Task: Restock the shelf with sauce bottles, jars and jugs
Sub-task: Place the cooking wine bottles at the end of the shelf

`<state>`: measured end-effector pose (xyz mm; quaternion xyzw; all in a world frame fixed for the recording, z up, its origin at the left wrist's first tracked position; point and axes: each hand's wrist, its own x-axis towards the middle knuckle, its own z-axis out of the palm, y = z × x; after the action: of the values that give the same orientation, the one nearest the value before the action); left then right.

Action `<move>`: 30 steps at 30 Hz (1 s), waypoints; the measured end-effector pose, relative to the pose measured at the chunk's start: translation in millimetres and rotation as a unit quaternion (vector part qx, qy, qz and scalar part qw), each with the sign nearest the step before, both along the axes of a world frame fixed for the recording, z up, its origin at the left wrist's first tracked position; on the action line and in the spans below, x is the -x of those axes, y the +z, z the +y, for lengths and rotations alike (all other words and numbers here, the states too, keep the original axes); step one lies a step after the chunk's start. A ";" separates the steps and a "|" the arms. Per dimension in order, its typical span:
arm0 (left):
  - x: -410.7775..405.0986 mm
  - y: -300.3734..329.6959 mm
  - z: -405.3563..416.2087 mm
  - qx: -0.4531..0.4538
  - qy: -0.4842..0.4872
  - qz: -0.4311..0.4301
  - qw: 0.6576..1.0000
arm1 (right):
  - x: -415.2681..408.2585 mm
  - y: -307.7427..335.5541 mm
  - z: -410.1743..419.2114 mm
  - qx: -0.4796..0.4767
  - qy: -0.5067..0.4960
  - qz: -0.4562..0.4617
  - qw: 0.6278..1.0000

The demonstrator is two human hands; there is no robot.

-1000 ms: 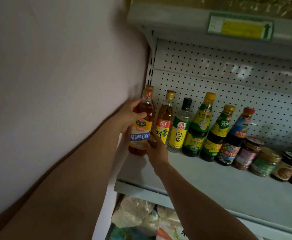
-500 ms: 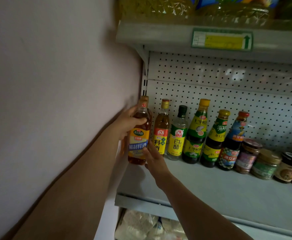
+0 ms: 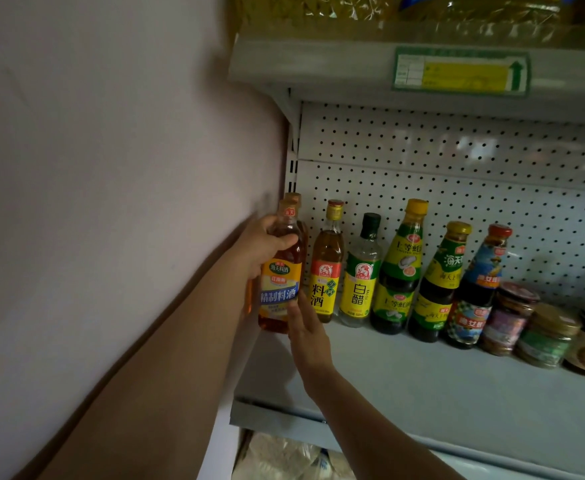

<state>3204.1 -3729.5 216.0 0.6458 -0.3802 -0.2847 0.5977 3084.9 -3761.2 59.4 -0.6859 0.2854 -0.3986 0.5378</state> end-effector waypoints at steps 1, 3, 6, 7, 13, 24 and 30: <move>-1.1 -1.0 -1.9 0.004 0.002 0.003 1.000 | -1.3 0.0 -1.5 -0.005 0.003 -0.005 1.000; -3.4 -1.3 -5.3 0.007 0.002 0.004 1.000 | -2.5 0.8 -3.7 -0.014 0.010 -0.006 1.000; -7.2 0.3 -11.6 0.005 0.001 0.008 1.000 | -2.5 2.4 -7.0 -0.041 0.035 -0.015 0.998; -8.1 1.5 -13.8 0.003 0.000 0.010 1.000 | -3.2 3.5 -8.1 -0.047 0.043 -0.019 0.998; -14.4 5.2 -29.6 -0.013 0.003 0.004 1.000 | -19.6 -4.7 -22.1 -0.025 0.050 -0.036 0.998; -29.9 1.9 -60.6 -0.010 0.009 -0.002 1.000 | -39.1 -12.2 -46.3 -0.015 0.056 -0.009 0.998; -38.3 -0.9 -75.9 -0.004 0.013 -0.015 1.000 | -46.6 -12.2 -49.5 -0.032 0.055 -0.008 0.998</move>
<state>3242.4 -3805.4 215.1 0.6577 -0.3795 -0.2685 0.5927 3131.5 -3810.6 47.2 -0.6797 0.2555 -0.3647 0.5829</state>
